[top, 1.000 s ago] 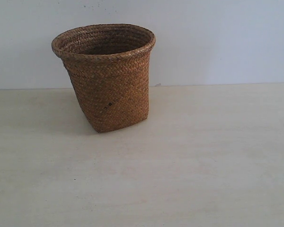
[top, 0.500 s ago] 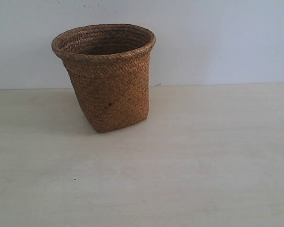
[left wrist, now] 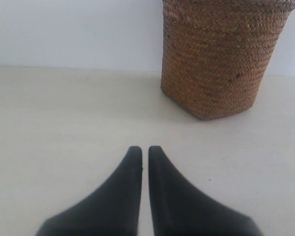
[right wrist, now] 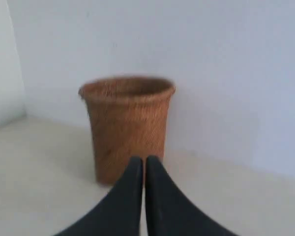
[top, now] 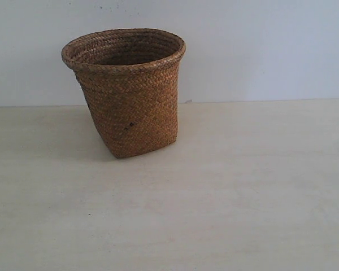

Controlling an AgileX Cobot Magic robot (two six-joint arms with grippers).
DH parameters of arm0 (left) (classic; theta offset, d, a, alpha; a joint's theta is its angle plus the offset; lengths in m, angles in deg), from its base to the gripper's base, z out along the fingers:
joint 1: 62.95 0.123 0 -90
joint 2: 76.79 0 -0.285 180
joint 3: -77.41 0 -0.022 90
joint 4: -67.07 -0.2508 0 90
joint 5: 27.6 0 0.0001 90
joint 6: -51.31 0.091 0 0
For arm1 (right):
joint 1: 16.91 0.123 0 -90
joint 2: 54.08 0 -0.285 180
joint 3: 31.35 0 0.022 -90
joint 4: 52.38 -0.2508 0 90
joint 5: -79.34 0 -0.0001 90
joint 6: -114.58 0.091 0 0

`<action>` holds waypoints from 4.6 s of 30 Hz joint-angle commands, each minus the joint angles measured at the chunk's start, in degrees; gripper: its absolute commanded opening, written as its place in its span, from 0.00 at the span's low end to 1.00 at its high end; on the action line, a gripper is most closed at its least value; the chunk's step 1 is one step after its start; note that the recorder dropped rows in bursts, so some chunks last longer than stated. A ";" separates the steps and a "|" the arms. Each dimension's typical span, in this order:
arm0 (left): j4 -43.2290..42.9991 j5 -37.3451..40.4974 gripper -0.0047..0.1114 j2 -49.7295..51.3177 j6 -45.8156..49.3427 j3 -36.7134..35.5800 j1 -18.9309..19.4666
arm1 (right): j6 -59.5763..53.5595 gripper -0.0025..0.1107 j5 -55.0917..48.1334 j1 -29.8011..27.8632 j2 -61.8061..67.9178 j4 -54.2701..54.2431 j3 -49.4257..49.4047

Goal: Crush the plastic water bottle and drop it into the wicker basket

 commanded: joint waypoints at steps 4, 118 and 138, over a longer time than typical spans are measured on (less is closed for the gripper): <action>0.44 0.23 0.07 -0.21 0.00 -0.23 0.08 | -4.32 0.02 16.06 -17.64 -2.54 0.00 -8.64; 0.44 0.23 0.07 -0.21 0.51 -0.23 0.08 | -5.37 0.02 4.61 -29.08 -2.54 -0.96 -23.17; 0.44 0.23 0.07 -0.21 0.51 -0.23 0.08 | -5.25 0.02 4.63 -29.08 -2.54 -0.96 -23.17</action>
